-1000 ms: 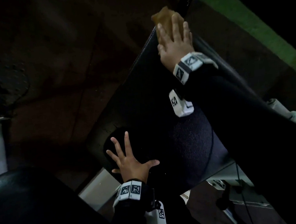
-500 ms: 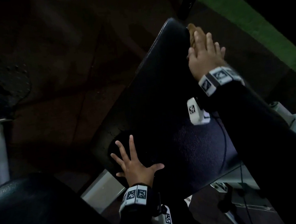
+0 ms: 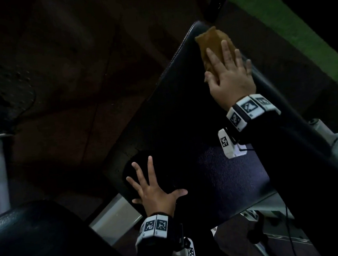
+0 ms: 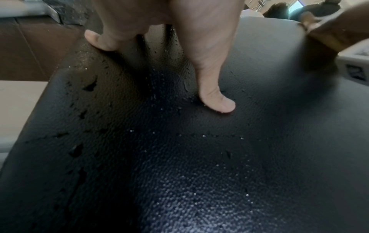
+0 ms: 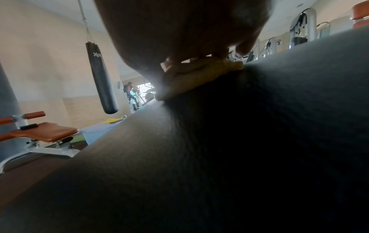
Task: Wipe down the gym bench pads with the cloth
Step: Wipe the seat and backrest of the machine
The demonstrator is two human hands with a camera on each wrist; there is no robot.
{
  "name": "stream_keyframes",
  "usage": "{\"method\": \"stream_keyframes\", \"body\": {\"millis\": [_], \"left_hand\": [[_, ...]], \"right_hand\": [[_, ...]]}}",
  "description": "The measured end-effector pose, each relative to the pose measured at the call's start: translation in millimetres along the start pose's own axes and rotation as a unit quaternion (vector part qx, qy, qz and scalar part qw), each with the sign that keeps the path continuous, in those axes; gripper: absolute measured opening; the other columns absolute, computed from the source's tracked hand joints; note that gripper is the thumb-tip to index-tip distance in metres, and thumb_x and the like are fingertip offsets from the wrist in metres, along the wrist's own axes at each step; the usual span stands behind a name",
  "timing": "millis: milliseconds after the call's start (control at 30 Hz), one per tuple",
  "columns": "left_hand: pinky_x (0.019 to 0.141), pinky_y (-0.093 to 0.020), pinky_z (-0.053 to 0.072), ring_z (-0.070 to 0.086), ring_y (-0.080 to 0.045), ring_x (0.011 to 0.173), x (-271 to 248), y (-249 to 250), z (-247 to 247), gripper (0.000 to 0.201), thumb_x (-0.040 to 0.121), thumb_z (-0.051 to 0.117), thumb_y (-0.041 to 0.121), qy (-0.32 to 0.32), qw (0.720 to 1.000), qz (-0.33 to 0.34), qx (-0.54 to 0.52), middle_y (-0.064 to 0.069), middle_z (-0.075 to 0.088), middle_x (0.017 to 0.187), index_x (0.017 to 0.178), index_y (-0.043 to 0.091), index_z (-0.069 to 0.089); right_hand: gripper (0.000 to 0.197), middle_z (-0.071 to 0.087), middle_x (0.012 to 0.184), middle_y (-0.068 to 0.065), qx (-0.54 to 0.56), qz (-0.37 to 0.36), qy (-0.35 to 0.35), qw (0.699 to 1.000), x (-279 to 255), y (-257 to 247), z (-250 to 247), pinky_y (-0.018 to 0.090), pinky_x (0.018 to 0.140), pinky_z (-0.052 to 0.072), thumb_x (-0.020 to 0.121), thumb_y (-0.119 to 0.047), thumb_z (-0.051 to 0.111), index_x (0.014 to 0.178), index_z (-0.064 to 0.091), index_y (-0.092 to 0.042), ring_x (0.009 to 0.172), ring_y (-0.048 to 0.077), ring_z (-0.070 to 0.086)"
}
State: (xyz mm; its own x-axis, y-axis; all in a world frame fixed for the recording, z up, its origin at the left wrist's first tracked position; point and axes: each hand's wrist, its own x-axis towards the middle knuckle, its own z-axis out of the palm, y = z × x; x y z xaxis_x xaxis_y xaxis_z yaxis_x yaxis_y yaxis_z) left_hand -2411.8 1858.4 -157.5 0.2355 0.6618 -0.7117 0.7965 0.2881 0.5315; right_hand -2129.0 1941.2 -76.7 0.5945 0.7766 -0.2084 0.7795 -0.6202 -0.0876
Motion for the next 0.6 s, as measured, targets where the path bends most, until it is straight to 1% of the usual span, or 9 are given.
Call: {"method": "stream_keyframes", "body": {"millis": [133,233,333,400,500,533,600], "left_hand": [[0.103,-0.074,0.0,-0.035,-0.02,0.138,0.8,-1.5,1.0,0.135,0.048,0.09,0.042,0.001,1.0,0.001,-0.001,0.031,-0.043,0.14,0.126,0.071,-0.015],[0.102,-0.074,-0.001,-0.036,-0.019,0.137,1.4,-3.4,2.1,0.134,0.047,0.09,0.044,0.002,1.0,-0.001,0.003,0.031,-0.043,0.14,0.129,0.07,-0.014],[0.102,-0.075,0.0,-0.038,-0.018,0.136,2.6,-4.1,2.5,0.134,0.047,0.09,0.044,0.003,1.0,-0.003,0.006,0.03,-0.042,0.141,0.128,0.071,-0.014],[0.102,-0.075,0.0,-0.039,-0.017,0.135,3.0,-4.6,2.4,0.134,0.048,0.09,0.044,0.001,1.0,-0.004,0.011,0.03,-0.044,0.139,0.125,0.073,-0.017],[0.101,-0.075,0.0,-0.039,-0.018,0.135,3.7,-3.2,1.4,0.134,0.049,0.089,0.045,-0.006,1.0,-0.003,0.017,0.03,-0.046,0.137,0.122,0.073,-0.02],[0.101,-0.075,0.0,-0.039,-0.019,0.135,3.8,-3.0,0.7,0.134,0.049,0.089,0.045,-0.009,1.0,-0.002,0.019,0.03,-0.047,0.136,0.121,0.073,-0.02],[0.102,-0.075,0.001,-0.038,-0.021,0.136,3.3,-2.3,-0.4,0.133,0.05,0.089,0.046,-0.014,1.0,-0.005,0.026,0.03,-0.048,0.136,0.121,0.072,-0.021]], "right_hand": [[0.056,-0.008,0.158,-0.006,0.034,0.042,0.002,0.999,13.7,0.0,-2.7,0.044,0.116,-0.005,0.096,-0.044,0.028,0.147,0.003,-0.044,0.145,0.027,-0.002],[0.055,-0.003,0.159,-0.003,0.079,0.072,-0.01,0.994,43.7,-13.2,-8.0,0.043,0.117,-0.003,0.097,-0.042,0.026,0.148,0.005,-0.041,0.145,0.03,0.002],[0.054,0.003,0.159,0.0,0.086,0.087,-0.012,0.992,68.2,-28.8,-13.1,0.044,0.117,0.0,0.098,-0.039,0.028,0.149,0.01,-0.037,0.144,0.033,0.009],[0.055,0.004,0.159,0.001,0.081,0.069,-0.014,0.994,74.8,-34.3,-15.1,0.045,0.117,0.001,0.097,-0.034,0.031,0.149,0.012,-0.035,0.143,0.034,0.01],[0.06,0.003,0.159,0.0,0.09,0.008,-0.011,0.996,68.6,-30.6,-18.0,0.044,0.117,0.004,0.093,-0.025,0.038,0.148,0.018,-0.034,0.144,0.034,0.006],[0.06,0.003,0.159,-0.001,0.095,-0.017,-0.01,0.995,62.5,-27.8,-18.5,0.044,0.117,0.007,0.092,-0.023,0.04,0.148,0.02,-0.035,0.144,0.033,0.004],[0.061,0.004,0.159,-0.005,0.09,-0.068,-0.004,0.994,44.0,-21.4,-16.9,0.043,0.115,0.016,0.091,-0.021,0.045,0.147,0.025,-0.034,0.145,0.032,0.001]]}}
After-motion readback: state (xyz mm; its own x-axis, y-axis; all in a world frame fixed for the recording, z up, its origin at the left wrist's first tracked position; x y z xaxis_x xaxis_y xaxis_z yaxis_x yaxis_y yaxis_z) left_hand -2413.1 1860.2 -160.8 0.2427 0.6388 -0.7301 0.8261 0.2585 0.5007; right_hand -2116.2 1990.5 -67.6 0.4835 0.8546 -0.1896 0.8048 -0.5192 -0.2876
